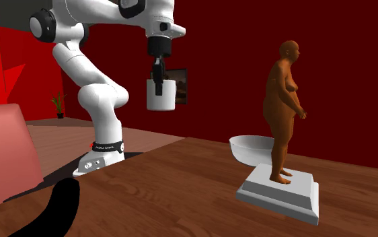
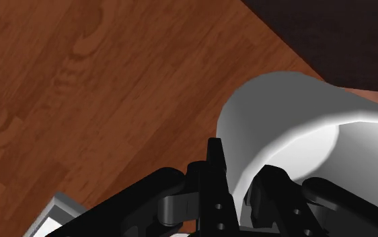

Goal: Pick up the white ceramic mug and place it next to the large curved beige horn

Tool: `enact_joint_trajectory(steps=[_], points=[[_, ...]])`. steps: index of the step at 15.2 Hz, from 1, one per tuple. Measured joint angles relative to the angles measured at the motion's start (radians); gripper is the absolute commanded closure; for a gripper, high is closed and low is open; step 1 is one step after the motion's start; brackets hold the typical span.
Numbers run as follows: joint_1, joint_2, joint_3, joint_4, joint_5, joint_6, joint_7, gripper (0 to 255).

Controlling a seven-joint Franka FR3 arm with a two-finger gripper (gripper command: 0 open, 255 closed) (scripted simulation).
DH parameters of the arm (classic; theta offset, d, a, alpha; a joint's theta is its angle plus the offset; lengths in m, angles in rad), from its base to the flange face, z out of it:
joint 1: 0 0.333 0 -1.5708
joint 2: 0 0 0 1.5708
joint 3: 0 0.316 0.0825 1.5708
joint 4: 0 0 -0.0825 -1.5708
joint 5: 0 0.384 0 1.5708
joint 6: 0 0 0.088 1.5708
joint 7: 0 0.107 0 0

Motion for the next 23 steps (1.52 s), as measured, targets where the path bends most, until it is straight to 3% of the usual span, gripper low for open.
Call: enact_joint_trajectory(steps=[11,23], points=[[-0.093,0.016,-0.225,0.063,-0.155,-0.003,-0.247,255],[-0.105,0.04,-0.289,-0.061,-0.203,0.149,-0.248,255]])
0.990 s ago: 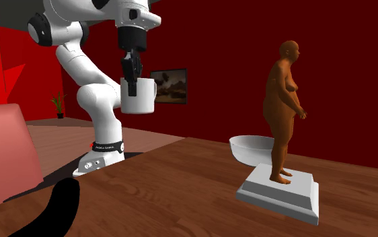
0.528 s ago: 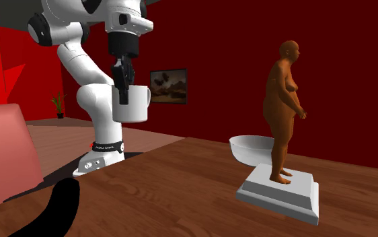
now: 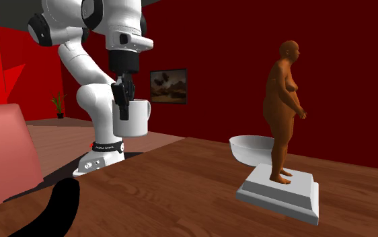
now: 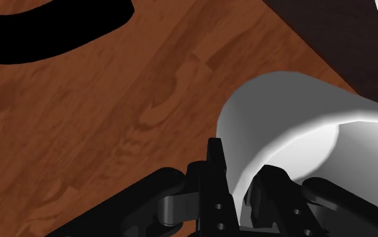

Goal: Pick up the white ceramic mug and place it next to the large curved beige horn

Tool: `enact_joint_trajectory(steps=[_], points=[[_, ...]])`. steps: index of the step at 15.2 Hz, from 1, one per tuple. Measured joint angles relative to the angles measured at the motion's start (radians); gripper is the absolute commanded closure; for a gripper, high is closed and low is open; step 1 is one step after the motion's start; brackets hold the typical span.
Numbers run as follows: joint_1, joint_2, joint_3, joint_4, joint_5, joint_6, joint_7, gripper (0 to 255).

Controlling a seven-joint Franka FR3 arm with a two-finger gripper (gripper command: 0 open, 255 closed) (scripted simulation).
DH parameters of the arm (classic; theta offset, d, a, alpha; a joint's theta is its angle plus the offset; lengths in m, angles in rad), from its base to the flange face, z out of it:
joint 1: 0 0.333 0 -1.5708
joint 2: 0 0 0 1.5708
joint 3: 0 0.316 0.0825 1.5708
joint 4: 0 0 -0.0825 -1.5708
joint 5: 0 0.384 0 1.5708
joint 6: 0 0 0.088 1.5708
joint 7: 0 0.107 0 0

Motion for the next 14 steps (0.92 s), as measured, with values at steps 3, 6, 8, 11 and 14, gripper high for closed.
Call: enact_joint_trajectory(steps=[3,6,8,11,14], points=[[-0.002,0.012,-0.018,-0.033,-0.013,0.046,0.002,255],[-0.003,0.026,-0.036,-0.062,-0.025,0.088,0.004,255],[-0.003,0.037,-0.048,-0.079,-0.033,0.117,0.005,255],[-0.002,0.058,-0.067,-0.107,-0.045,0.166,0.009,255],[-0.002,0.08,-0.088,-0.135,-0.058,0.217,0.011,255]])
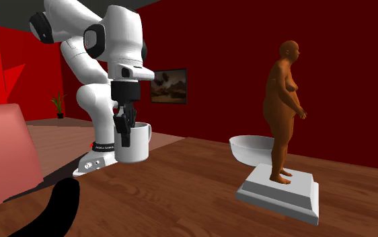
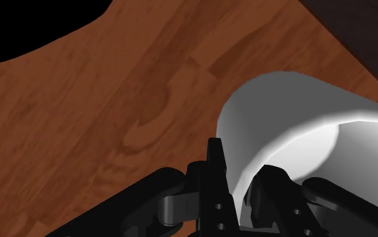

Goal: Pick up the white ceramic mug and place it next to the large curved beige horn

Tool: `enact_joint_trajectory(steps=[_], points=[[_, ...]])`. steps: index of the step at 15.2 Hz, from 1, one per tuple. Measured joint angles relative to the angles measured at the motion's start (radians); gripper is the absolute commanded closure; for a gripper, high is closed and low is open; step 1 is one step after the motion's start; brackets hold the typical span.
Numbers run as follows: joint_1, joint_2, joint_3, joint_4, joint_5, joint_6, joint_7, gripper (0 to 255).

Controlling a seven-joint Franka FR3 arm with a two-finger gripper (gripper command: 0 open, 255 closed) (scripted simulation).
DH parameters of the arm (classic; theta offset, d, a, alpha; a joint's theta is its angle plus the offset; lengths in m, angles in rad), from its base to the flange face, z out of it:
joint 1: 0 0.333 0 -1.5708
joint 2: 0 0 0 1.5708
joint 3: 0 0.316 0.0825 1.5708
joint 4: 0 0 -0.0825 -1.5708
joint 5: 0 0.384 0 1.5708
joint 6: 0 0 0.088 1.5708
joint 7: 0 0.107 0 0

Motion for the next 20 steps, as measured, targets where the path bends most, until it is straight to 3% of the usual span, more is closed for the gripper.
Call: enact_joint_trajectory(steps=[5,10,11,17,20], points=[[0.004,0.041,-0.033,-0.032,-0.017,0.074,0.0,255],[0.005,0.046,-0.037,-0.035,-0.018,0.083,0.0,255],[0.005,0.047,-0.037,-0.035,-0.018,0.083,0.0,0],[0.005,0.047,-0.037,-0.035,-0.018,0.083,0.0,0],[0.005,0.009,-0.006,0.016,0.003,-0.001,-0.008,0]])
